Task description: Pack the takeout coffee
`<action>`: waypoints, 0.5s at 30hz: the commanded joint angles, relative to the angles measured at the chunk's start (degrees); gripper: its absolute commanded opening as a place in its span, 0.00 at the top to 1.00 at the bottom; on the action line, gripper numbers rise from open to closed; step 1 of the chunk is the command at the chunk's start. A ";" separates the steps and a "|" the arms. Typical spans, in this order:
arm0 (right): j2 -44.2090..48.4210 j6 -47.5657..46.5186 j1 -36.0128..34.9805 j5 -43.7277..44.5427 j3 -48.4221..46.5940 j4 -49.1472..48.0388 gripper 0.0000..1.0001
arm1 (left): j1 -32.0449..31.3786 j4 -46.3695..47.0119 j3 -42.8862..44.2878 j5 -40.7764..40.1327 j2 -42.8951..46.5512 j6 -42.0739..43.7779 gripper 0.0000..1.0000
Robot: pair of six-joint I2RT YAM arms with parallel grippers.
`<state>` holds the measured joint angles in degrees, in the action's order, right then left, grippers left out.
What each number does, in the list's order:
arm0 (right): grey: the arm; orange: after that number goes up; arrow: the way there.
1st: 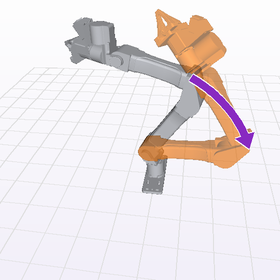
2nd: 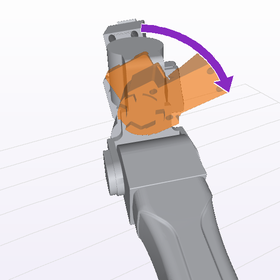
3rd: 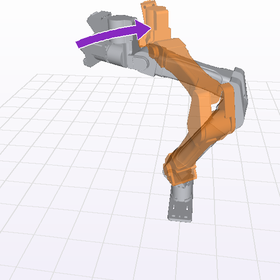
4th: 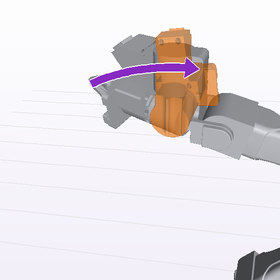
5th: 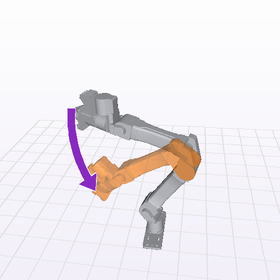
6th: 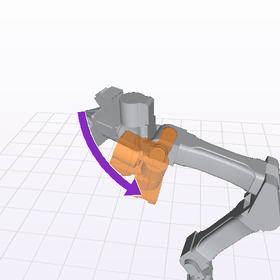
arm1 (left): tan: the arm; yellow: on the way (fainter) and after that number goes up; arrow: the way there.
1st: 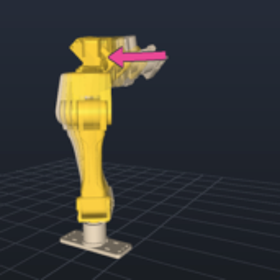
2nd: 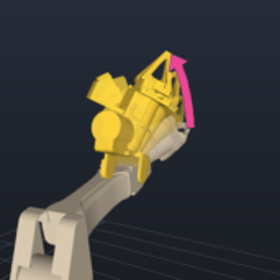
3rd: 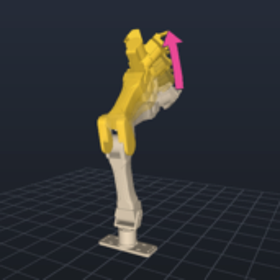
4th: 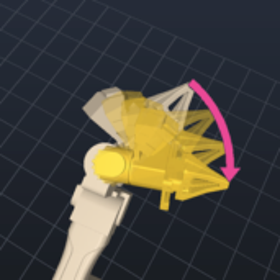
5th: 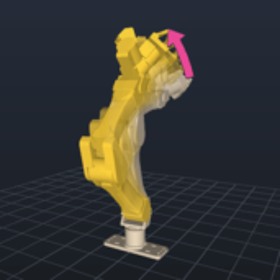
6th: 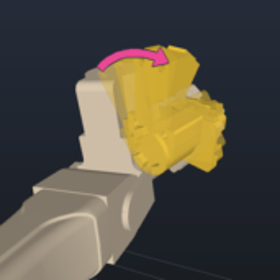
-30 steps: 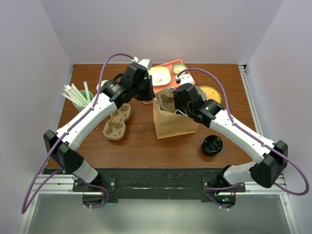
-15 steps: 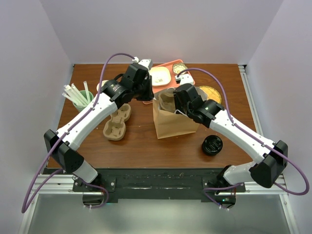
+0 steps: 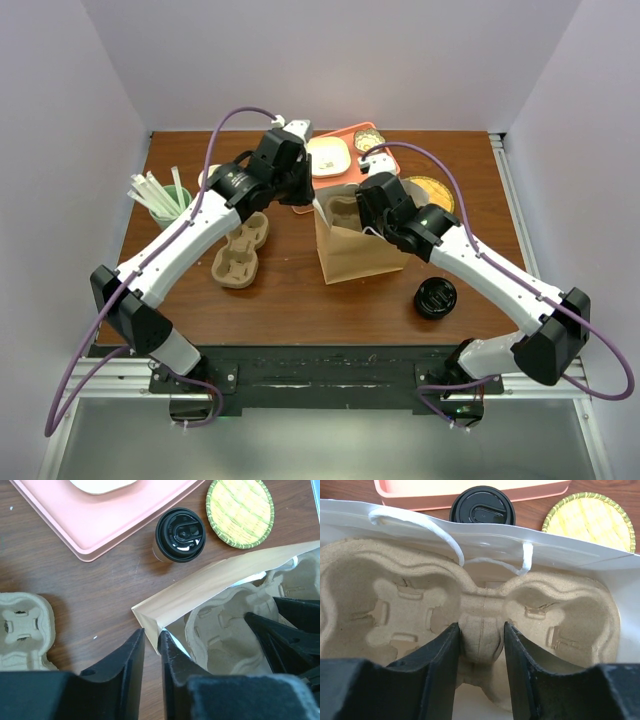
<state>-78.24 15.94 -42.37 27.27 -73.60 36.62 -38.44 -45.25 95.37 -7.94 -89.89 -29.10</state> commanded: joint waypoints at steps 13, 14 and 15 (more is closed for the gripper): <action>0.02 -0.92 0.62 -2.84 -15.68 12.15 0.39 | 0.55 15.72 -6.67 10.14 10.16 1.50 0.45; 0.19 -1.00 0.62 -2.66 -16.13 12.59 0.39 | 0.47 15.55 -7.21 10.40 10.95 1.85 0.43; 0.28 -1.09 0.53 -2.57 -16.66 12.51 0.39 | 0.55 15.11 -7.48 10.93 11.13 2.12 0.42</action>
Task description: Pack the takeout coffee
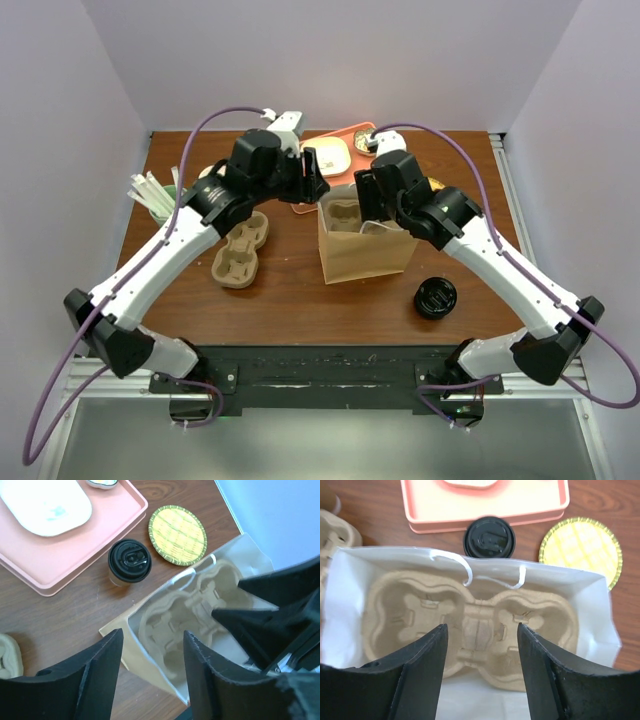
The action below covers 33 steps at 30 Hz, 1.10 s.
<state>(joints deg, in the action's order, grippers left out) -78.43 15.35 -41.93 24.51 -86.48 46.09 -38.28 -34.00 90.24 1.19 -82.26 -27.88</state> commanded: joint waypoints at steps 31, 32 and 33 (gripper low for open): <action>-2.16 1.43 0.54 2.29 17.83 -11.81 0.53 | 0.23 -5.99 2.04 6.72 -3.79 0.63 0.59; -2.25 1.61 0.54 2.64 18.01 -12.42 0.53 | 0.31 -6.25 2.40 6.46 -3.70 0.46 0.56; -2.34 1.70 0.54 2.82 18.45 -12.77 0.53 | 0.31 -7.04 3.18 6.02 -3.70 0.02 0.52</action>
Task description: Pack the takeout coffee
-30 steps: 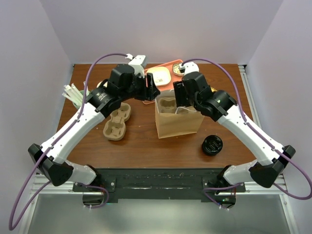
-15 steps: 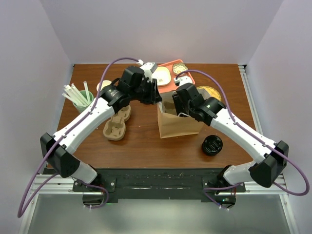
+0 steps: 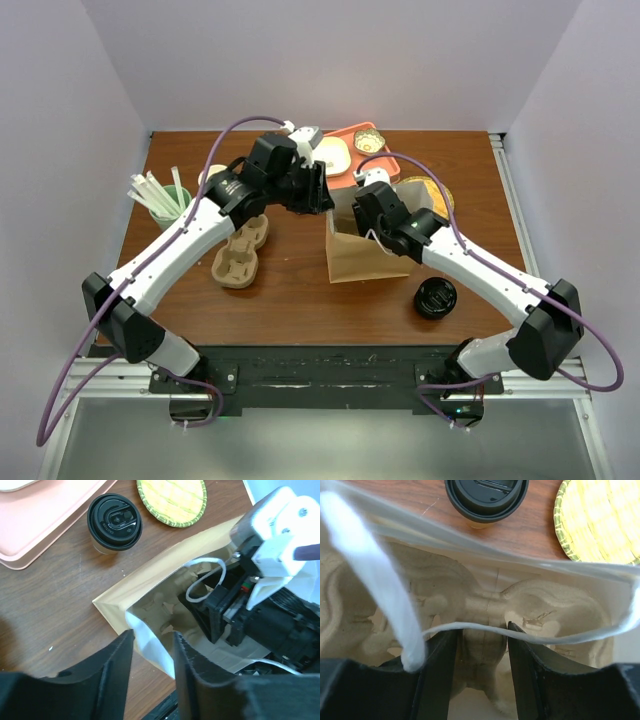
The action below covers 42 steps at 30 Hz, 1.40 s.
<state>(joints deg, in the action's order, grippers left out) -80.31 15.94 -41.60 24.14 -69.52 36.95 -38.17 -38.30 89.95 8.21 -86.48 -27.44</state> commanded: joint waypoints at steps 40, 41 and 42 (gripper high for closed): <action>0.33 -5.57 15.67 -0.75 -30.07 27.13 0.39 | 2.75 -15.48 19.82 8.93 -12.84 0.02 0.53; 0.25 -5.57 16.11 -1.28 -29.89 27.21 0.41 | 2.84 -16.35 20.95 8.41 -13.01 0.28 0.53; 0.33 -5.75 16.29 -1.81 -30.06 27.04 0.41 | 2.84 -17.06 21.57 7.53 -13.28 0.46 0.53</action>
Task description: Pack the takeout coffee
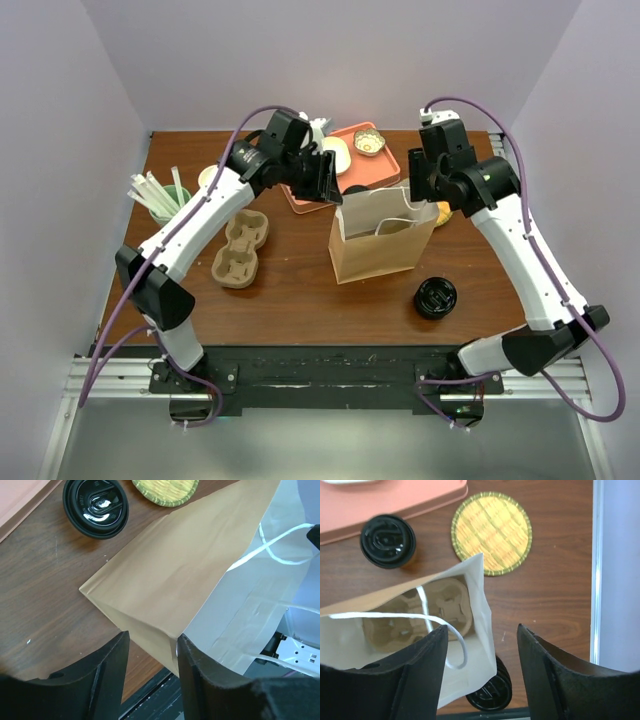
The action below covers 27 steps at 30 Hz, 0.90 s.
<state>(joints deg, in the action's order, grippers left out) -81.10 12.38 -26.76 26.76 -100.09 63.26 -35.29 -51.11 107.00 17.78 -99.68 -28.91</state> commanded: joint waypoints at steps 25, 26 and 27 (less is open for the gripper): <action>0.86 -0.07 2.50 -7.52 -9.77 1.68 0.42 | -0.04 -0.47 -2.06 -0.99 4.94 -1.42 0.36; 0.77 -0.25 2.68 -7.86 -8.55 1.86 0.42 | -0.22 -0.57 -2.06 -1.25 4.41 -1.16 0.36; 0.59 -0.17 3.03 -8.22 -7.58 1.95 0.42 | -0.22 -0.48 -2.06 -1.43 4.23 -1.07 0.36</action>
<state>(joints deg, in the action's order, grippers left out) -80.42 13.26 -24.60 14.35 -110.43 63.75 -35.05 -53.95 105.51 14.57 -96.20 -28.53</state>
